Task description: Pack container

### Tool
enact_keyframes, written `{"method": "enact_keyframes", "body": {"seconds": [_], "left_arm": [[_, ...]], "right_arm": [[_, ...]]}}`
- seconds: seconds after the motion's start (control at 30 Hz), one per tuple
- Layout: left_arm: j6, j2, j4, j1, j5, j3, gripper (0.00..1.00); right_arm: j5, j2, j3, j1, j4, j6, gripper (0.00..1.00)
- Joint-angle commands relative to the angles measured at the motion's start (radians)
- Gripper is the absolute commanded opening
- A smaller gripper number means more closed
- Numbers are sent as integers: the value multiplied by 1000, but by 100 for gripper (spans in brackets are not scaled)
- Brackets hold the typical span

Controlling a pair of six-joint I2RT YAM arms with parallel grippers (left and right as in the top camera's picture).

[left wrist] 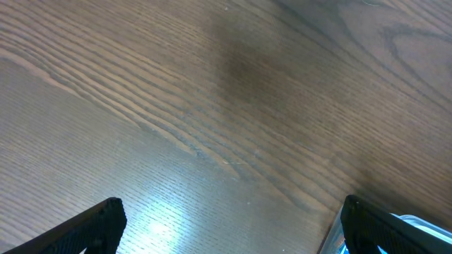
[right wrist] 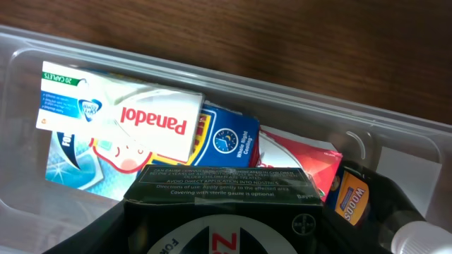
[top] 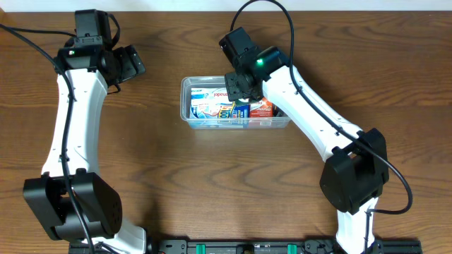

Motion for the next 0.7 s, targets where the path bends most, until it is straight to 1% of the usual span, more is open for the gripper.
{"method": "enact_keyframes", "body": {"seconds": [0.0,0.13,0.23,0.3,0.43,0.6,0.67], "left_arm": [[-2,5,-2,3,-5,4,98],[-2,5,-2,3,-5,4,98],[-2,5,-2,3,-5,4,98],[-2,5,-2,3,-5,4,98],[-2,5,-2,3,-5,4,98],[-2,5,-2,3,-5,4,98],[-2,5,-2,3,-5,4,98]], "right_arm": [[15,7,-7,5,6,47,61],[15,10,-12,8,21,108,61],[15,19,-12,11,32,105,60],[15,21,-12,11,34,64,58],[13,21,-12,11,39,-99,53],[-40,21,-12,11,31,-459,53],[-90,21,-12,11,11,-634,56]]}}
